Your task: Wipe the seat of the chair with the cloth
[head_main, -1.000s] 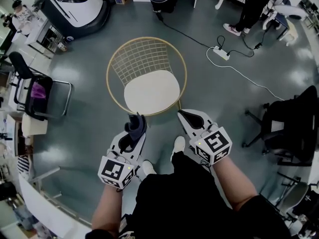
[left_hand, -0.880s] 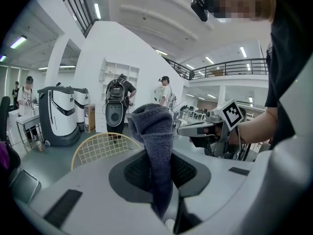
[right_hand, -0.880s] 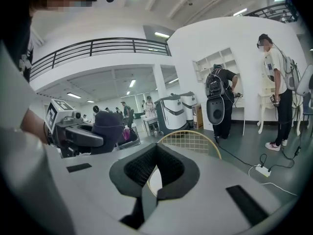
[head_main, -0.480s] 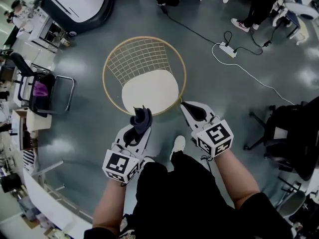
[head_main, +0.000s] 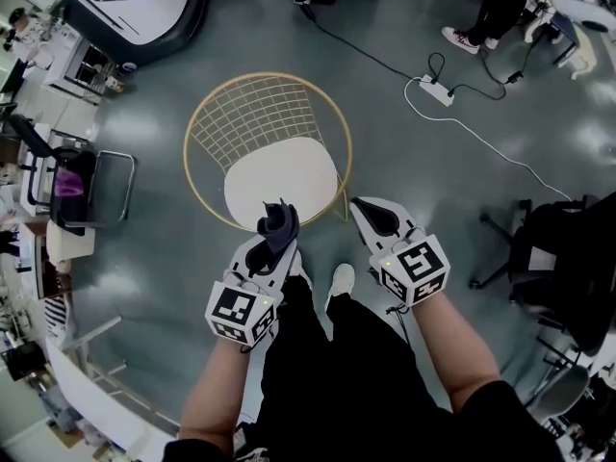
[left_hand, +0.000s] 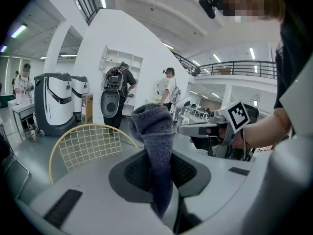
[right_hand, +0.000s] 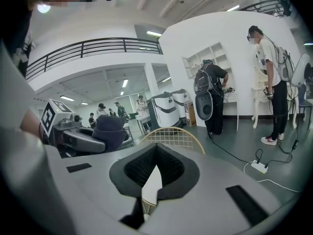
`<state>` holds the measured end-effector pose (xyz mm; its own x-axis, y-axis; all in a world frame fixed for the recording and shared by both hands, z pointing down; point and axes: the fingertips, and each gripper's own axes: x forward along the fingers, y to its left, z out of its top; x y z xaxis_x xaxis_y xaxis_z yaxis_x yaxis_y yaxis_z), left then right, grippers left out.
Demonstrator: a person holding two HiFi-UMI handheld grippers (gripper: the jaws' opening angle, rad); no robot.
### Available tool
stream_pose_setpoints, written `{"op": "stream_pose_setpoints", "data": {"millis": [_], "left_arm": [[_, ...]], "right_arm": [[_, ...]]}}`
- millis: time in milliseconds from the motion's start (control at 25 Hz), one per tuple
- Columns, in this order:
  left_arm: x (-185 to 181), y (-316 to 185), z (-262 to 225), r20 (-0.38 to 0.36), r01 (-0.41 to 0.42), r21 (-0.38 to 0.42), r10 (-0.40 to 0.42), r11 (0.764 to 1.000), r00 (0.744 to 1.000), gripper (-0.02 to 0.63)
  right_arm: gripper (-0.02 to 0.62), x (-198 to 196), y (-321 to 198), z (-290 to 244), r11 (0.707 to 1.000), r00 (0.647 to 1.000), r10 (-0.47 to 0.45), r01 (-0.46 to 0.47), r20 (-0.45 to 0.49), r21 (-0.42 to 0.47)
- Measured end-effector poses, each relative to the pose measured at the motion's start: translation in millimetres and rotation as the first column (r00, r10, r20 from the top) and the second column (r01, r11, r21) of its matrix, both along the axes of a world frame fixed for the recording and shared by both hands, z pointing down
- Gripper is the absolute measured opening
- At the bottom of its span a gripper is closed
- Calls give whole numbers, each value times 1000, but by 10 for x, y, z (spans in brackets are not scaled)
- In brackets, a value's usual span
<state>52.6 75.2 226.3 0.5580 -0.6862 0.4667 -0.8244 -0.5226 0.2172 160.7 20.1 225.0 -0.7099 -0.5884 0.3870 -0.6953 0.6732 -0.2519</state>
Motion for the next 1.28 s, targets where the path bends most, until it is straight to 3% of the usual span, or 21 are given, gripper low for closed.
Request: {"op": "stream_pose_setpoints", "data": {"millis": [520,720,1280], "left_arm": [[80,-705,1109,-65,-46,-89,40,995,997,95],[-75,-858,1687,-73,-58,-136,48,989,996,95],[242,-1287,3250,-88,-66,-292,41,954,995,95]], "right_arm": [[12,-124,-395,878,994,997,73,-75,-31,-75],[12,-383,-510,1291,993,996,77,-81,-52,-90],[12,-258,-906,2601,979,990,105,-120,-92,-166]]}}
